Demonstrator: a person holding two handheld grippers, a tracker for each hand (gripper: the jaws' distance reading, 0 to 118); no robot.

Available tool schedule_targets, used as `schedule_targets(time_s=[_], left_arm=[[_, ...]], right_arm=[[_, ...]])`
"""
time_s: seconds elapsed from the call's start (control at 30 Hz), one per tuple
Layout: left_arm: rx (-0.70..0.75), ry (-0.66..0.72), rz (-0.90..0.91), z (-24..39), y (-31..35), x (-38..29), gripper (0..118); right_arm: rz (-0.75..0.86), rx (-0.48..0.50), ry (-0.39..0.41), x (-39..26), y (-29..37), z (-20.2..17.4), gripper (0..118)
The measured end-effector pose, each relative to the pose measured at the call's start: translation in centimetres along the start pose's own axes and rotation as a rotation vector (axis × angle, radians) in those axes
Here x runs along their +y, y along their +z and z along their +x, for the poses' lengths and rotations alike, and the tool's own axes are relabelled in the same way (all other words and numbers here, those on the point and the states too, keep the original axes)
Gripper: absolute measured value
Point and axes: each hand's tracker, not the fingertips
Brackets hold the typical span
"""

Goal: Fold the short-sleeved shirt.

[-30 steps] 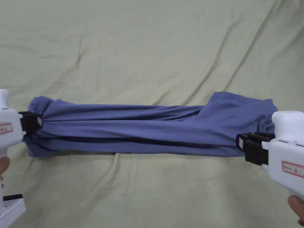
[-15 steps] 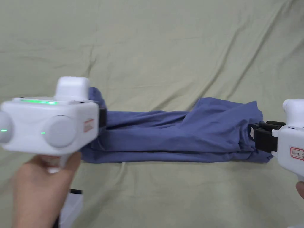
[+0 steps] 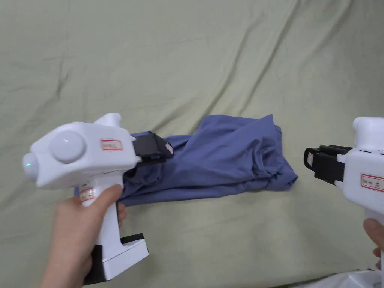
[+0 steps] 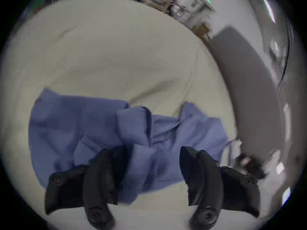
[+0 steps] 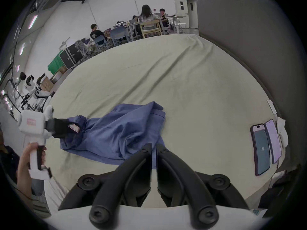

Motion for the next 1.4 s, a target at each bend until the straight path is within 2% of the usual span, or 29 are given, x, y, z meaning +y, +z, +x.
schedule_targets(time_s=[0.03, 0.1, 0.2, 0.23, 0.3, 0.37, 0.57, 0.63, 0.67, 0.7, 0.77, 0.8, 0.9, 1.0, 1.13, 1.3, 1.33, 1.37, 1.4], left_arm=[[0.019, 0.017, 0.051, -0.1, 2.3, 0.2, 72], [0.106, -0.071, 0.183, 0.2, 6.9, 0.4, 72], [0.347, -0.243, 0.288, 1.4, 10.1, 0.2, 71], [0.428, -0.337, 0.295, 1.8, 9.8, -0.1, 60], [0.577, -0.442, 0.306, 2.5, 7.7, -0.5, 1], [0.551, -0.502, 0.229, 2.5, 5.2, -0.8, 0], [0.371, -0.516, 0.024, 3.7, -4.4, -3.9, 0], [0.392, -0.566, -0.001, 5.1, -6.5, -5.7, 0], [0.461, -0.635, 0.061, 6.1, -6.7, -6.1, 0], [0.469, -0.658, 0.073, 6.8, -6.7, -6.5, 0], [0.268, -0.599, 0.049, 7.9, -5.9, -6.5, 0], [0.22, -0.585, 0.032, 8.7, -5.9, -6.8, 0], [0.23, -0.701, 0.038, 10.8, -5.4, -8.5, 0], [0.187, -0.72, 0.046, 11.5, -3.3, -9.2, 0], [0.272, -0.739, 0.185, 10.9, 2.9, -8.3, 0], [0.472, -0.597, 0.365, 5.7, 11.1, -4.9, 0], [0.489, -0.55, 0.385, 4.0, 11.7, -4.1, 11], [0.477, -0.507, 0.387, 2.2, 11.7, -2.9, 46], [0.483, -0.458, 0.349, 0.4, 11.0, -1.9, 92]], right_arm=[[0.003, 0.0, -0.005, -0.1, 0.1, 0.1, 7], [0.01, 0.006, -0.014, -0.1, 0.4, 0.3, 7], [0.017, 0.009, -0.022, -0.1, 0.3, 0.1, 7], [0.016, 0.01, -0.019, -0.1, 0.2, 0.0, 7], [0.006, 0.004, -0.003, -0.2, 0.0, -0.4, 7], [-0.006, -0.006, 0.014, -0.3, -0.1, -0.8, 7], [-0.041, -0.026, 0.022, -1.0, -0.5, -0.7, 7], [-0.057, -0.036, 0.018, -1.2, -0.6, -0.5, 7], [-0.062, -0.037, 0.017, -1.4, -0.8, -0.2, 7], [-0.063, -0.038, 0.017, -1.5, -0.8, -0.1, 7], [-0.068, -0.035, 0.015, -1.6, -0.8, -0.1, 7], [-0.069, -0.033, 0.013, -1.7, -0.8, 0.0, 7], [-0.07, -0.035, 0.012, -1.6, -0.7, -0.1, 7], [-0.053, -0.033, 0.024, -1.3, 0.1, -0.5, 7], [-0.037, -0.039, 0.044, -0.8, 0.8, -1.1, 7], [-0.029, -0.037, 0.079, -0.5, 1.1, -2.3, 7], [-0.031, -0.033, 0.086, -0.5, 1.0, -2.6, 7], [-0.033, -0.031, 0.094, -0.4, 0.9, -2.9, 7], [-0.036, -0.029, 0.101, -0.4, 0.7, -3.1, 7]])
